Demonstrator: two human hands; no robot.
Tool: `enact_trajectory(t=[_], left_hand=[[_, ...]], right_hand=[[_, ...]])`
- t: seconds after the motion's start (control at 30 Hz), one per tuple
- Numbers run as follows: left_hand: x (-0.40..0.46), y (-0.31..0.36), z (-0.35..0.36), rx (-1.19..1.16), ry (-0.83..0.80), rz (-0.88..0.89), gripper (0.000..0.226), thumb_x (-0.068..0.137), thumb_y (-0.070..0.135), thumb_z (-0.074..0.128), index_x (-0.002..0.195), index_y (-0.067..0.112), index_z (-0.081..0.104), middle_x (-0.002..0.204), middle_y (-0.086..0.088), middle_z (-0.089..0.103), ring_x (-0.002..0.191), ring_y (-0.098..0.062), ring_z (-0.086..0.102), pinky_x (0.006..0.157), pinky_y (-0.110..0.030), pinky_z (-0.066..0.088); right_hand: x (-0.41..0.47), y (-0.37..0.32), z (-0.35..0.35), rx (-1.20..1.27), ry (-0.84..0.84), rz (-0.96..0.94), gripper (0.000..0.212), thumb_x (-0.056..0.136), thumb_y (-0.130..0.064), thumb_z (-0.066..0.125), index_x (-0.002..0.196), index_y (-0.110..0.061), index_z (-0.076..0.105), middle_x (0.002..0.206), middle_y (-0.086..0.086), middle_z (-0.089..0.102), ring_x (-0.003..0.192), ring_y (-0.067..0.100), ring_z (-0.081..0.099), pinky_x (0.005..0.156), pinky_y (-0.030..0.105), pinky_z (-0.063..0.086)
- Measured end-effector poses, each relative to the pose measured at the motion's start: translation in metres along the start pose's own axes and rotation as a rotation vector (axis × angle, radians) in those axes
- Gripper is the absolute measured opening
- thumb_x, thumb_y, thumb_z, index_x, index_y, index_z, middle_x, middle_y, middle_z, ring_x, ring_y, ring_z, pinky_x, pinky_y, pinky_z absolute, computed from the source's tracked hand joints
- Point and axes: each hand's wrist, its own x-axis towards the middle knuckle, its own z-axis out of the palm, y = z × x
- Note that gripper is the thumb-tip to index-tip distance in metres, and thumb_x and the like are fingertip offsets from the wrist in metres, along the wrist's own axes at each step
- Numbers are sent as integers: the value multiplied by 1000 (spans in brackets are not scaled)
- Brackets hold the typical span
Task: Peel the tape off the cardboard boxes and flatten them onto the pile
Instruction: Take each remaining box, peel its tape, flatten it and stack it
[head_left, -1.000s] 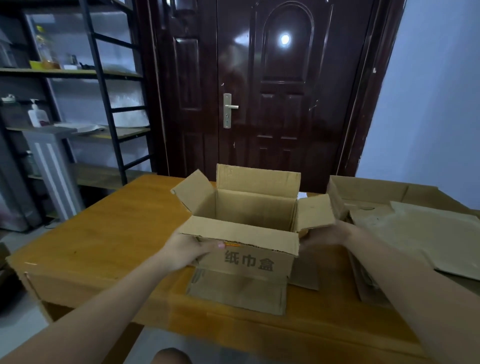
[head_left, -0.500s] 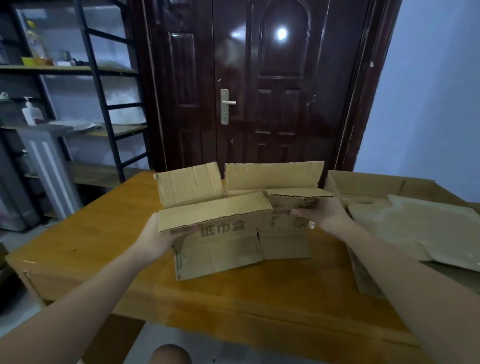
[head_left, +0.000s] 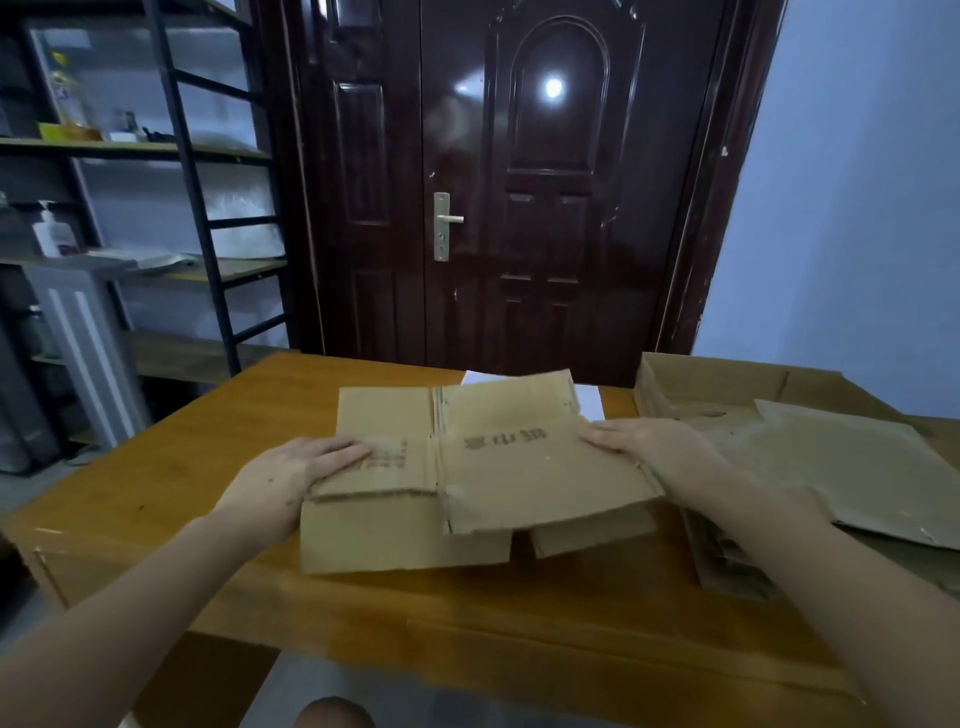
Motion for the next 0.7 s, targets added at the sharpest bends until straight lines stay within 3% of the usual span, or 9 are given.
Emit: enact_trajectory(t=[0.07, 0.13, 0.27, 0.33, 0.43, 0.5, 0.6, 0.63, 0.7], left_hand=[[-1, 3, 7, 38, -111, -25, 76, 99, 24, 64, 155, 56, 24, 160, 20, 34, 137, -13, 48, 109, -31, 39], [-1, 2, 18, 53, -217, -58, 71, 102, 29, 59, 154, 58, 19, 163, 22, 29, 141, -11, 43, 114, -30, 34], [1, -8, 31, -50, -323, -59, 66, 102, 37, 58, 145, 67, 18, 162, 19, 34, 143, -12, 40, 117, -33, 33], [2, -14, 35, -89, -374, -55, 71, 101, 40, 59, 149, 66, 14, 165, 19, 26, 147, -13, 35, 120, -36, 30], [5, -18, 42, -3, -482, -55, 85, 99, 15, 58, 155, 58, 11, 167, 21, 14, 153, -14, 23, 126, -37, 23], [10, -16, 39, -99, -530, -143, 82, 100, -1, 45, 151, 60, 23, 166, 21, 14, 156, -16, 17, 128, -37, 17], [20, 3, 31, -280, -511, -258, 45, 110, 25, 39, 150, 44, 45, 167, 15, 23, 155, -17, 22, 125, -35, 19], [23, 12, 31, -267, -465, -283, 40, 109, 39, 40, 147, 38, 51, 166, 11, 28, 153, -18, 27, 124, -36, 22], [28, 31, 32, -163, -351, -276, 50, 102, 62, 38, 134, 32, 61, 162, 3, 38, 148, -20, 35, 121, -39, 29]], right_hand=[[-8, -7, 0, -170, -54, -56, 62, 106, -22, 49, 156, -50, 25, 162, -16, 28, 146, 10, 34, 119, 36, 32], [-10, -14, 8, -114, -132, 0, 65, 106, -13, 43, 157, -49, 23, 164, -13, 30, 147, 14, 35, 118, 36, 33], [-6, -20, 25, -71, -259, -36, 62, 107, -16, 39, 156, -50, 22, 158, -7, 41, 142, 20, 42, 114, 41, 39], [-2, -19, 33, -73, -322, -11, 60, 107, -18, 40, 156, -49, 25, 152, -2, 47, 135, 21, 48, 108, 40, 44], [8, -20, 37, -28, -415, 36, 54, 104, -15, 40, 152, -40, 41, 147, -2, 52, 128, 21, 54, 105, 39, 47], [12, -23, 36, 3, -428, 64, 41, 105, -22, 37, 140, -29, 58, 137, -3, 62, 120, 18, 60, 102, 40, 50], [19, -35, 40, 25, -306, 70, 40, 104, -48, 38, 116, -22, 66, 107, -1, 70, 91, 14, 66, 84, 36, 58], [21, -41, 43, 60, -274, 71, 43, 103, -55, 40, 122, -24, 62, 115, -2, 68, 97, 14, 64, 87, 35, 57], [27, -51, 51, 136, -242, 56, 62, 99, -66, 41, 149, -30, 42, 153, -1, 46, 134, 21, 48, 109, 41, 43]])
